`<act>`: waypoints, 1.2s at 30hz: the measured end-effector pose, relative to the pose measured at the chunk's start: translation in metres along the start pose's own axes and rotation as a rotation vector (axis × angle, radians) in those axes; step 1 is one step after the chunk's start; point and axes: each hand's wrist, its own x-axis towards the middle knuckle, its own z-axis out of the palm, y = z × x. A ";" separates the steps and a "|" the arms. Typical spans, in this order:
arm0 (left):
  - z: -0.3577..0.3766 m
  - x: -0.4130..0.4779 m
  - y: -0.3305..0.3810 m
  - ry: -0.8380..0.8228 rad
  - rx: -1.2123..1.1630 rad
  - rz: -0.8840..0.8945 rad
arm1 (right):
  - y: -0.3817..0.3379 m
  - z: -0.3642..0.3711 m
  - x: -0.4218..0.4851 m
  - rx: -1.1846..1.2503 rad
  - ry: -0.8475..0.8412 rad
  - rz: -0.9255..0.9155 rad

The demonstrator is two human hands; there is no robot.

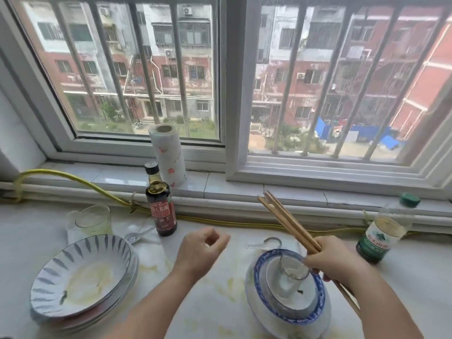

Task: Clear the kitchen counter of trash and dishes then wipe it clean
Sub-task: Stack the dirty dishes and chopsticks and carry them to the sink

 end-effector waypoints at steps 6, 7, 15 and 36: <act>-0.126 0.036 -0.069 0.277 0.070 -0.116 | -0.014 0.008 -0.009 0.089 0.174 0.097; -0.145 0.041 -0.079 0.322 0.115 -0.139 | -0.016 0.011 -0.009 0.109 0.220 0.101; -0.236 0.086 -0.147 0.302 0.681 -0.340 | -0.009 0.036 0.007 0.174 0.391 0.189; -0.237 0.102 -0.155 0.294 0.392 -0.446 | 0.002 0.057 -0.029 0.491 0.508 0.308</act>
